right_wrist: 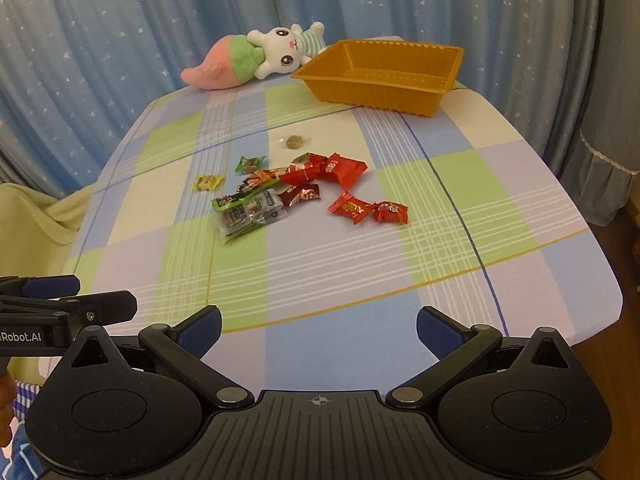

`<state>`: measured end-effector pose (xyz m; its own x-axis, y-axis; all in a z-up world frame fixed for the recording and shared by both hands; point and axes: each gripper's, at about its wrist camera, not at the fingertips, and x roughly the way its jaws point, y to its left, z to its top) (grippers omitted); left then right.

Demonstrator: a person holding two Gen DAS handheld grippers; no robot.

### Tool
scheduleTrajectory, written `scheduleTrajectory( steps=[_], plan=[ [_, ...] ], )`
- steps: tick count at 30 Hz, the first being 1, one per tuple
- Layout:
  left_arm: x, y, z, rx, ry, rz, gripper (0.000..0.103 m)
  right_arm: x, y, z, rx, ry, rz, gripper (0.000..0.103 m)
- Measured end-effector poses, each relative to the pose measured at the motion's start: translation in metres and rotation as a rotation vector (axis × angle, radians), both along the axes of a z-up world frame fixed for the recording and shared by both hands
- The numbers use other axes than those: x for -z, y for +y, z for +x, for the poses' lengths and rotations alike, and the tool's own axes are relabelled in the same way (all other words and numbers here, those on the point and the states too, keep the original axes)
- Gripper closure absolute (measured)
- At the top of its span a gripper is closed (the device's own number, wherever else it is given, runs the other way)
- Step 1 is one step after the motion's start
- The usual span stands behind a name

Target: Organize snacks

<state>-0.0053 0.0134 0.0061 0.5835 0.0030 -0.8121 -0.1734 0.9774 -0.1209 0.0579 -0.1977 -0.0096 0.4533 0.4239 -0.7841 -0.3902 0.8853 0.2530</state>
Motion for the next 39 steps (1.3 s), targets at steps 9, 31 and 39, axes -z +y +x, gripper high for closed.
scheduleTrajectory(
  steps=[9,31,39],
  plan=[
    [-0.0026,-0.0004,-0.0044,-0.005,-0.007,0.002,0.003,-0.0026,0.0011,-0.0032,-0.005,-0.005,0.002,0.000],
    [-0.0035,0.0032,-0.0076,-0.014,-0.012,-0.001,0.003,-0.0035,0.0026,-0.0045,-0.009,-0.011,0.006,0.000],
    [-0.0025,0.0076,-0.0075,-0.023,-0.008,-0.005,0.003,-0.0033,0.0071,-0.0045,-0.012,-0.006,0.008,0.000]
  ],
)
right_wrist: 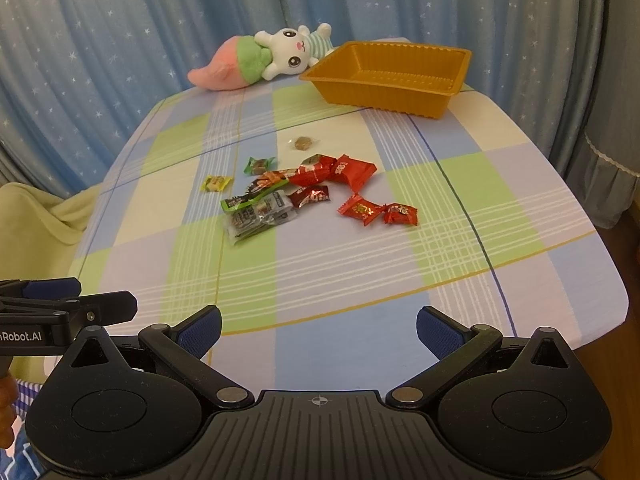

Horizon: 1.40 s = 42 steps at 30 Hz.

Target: Organize snacks

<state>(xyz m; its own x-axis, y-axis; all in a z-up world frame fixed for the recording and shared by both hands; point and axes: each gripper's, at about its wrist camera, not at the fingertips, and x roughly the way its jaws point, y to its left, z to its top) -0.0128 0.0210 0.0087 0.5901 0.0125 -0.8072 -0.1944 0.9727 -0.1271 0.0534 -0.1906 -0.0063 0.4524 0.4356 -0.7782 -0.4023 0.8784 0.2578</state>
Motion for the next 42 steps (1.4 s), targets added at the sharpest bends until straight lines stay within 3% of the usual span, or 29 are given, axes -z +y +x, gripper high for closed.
scheduleTrajectory(
  steps=[13,25,35,37,39,42],
  plan=[
    [0.006,0.005,0.008,-0.028,0.006,0.000,0.003,0.005,0.001,0.011,0.003,0.011,0.007,0.000],
    [0.013,0.017,0.028,-0.105,0.023,-0.006,0.003,0.025,-0.024,0.054,-0.028,-0.049,-0.022,0.000],
    [0.019,0.020,0.050,-0.186,0.016,0.012,0.003,0.039,-0.037,0.099,-0.191,-0.133,-0.012,0.000],
    [0.020,0.017,0.055,-0.196,0.020,0.025,0.003,0.044,-0.036,0.107,-0.242,-0.152,-0.017,0.004],
    [0.022,0.014,0.060,-0.208,0.027,0.025,0.004,0.050,-0.034,0.117,-0.295,-0.152,-0.018,0.019],
    [0.026,0.011,0.066,-0.228,0.040,0.022,0.006,0.060,-0.034,0.131,-0.347,-0.150,-0.022,0.027]
  ],
)
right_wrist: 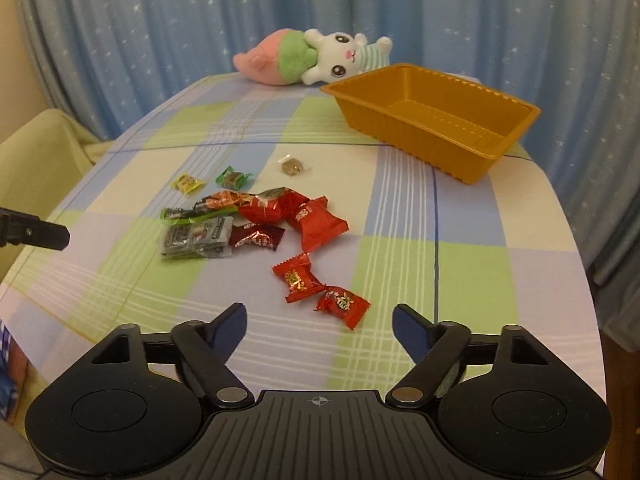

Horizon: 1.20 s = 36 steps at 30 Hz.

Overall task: Organize snacks
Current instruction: 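Grasp a red wrapped candy with the right gripper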

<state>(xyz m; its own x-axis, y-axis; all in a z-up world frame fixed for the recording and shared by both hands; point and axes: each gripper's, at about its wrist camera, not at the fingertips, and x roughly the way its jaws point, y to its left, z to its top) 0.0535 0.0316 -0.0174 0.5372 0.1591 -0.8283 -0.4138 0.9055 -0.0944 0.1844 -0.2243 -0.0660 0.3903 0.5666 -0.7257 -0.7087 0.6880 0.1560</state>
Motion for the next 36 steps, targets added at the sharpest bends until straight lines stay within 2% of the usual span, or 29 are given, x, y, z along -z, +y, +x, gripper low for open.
scheduleTrajectory(
  steps=[5,12,18,23,27,36],
  plan=[
    [0.006,-0.007,0.010,-0.034,0.018,0.000,0.006,0.013,0.001,0.020,-0.101,-0.011,-0.019,0.045],
    [0.014,-0.018,0.021,-0.085,0.046,0.008,0.007,0.030,0.010,0.038,-0.284,-0.074,-0.101,0.058],
    [0.020,-0.027,0.023,-0.140,0.059,0.001,0.009,0.042,0.019,0.050,-0.408,-0.101,-0.145,0.067],
    [0.023,-0.032,0.020,-0.190,0.068,0.000,0.009,0.048,0.025,0.056,-0.483,-0.096,-0.144,0.069],
    [0.024,-0.035,0.017,-0.228,0.077,-0.001,0.011,0.051,0.027,0.059,-0.519,-0.083,-0.135,0.078],
    [0.023,-0.036,0.014,-0.297,0.075,0.027,0.016,0.049,0.019,0.063,-0.507,-0.054,-0.105,0.085]
  ],
)
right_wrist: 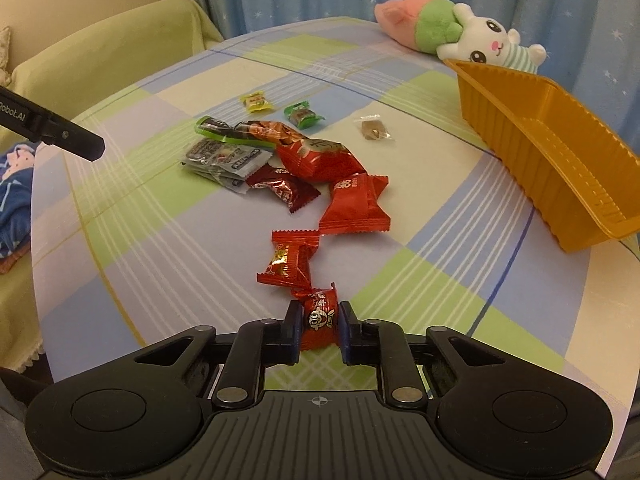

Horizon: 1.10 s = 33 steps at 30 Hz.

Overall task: Organize snacks
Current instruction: 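Grasp a red wrapped candy with the right gripper, then grasp the yellow wrapped candy with the left gripper while the right gripper holds the red candy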

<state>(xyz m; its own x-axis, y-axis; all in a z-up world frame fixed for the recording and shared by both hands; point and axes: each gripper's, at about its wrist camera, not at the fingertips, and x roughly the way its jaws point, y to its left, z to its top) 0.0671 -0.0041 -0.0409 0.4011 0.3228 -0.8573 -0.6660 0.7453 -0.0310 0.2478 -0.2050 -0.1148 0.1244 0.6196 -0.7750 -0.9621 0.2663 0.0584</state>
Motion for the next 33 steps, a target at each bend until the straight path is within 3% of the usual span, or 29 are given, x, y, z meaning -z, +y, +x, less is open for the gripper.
scheduleTrajectory(
  steps=[9,22,33],
  plan=[
    [0.006,0.015,0.012,0.033,0.004,0.043,0.029,-0.015,-0.020,0.018,0.183,0.059,0.057,0.085],
    [0.025,0.071,0.086,0.284,-0.029,0.123,0.047,-0.044,-0.073,0.041,0.579,0.089,0.124,0.085],
    [0.050,0.108,0.132,0.430,-0.010,0.091,0.055,-0.053,-0.080,0.034,0.771,0.084,0.121,0.085]
  ],
)
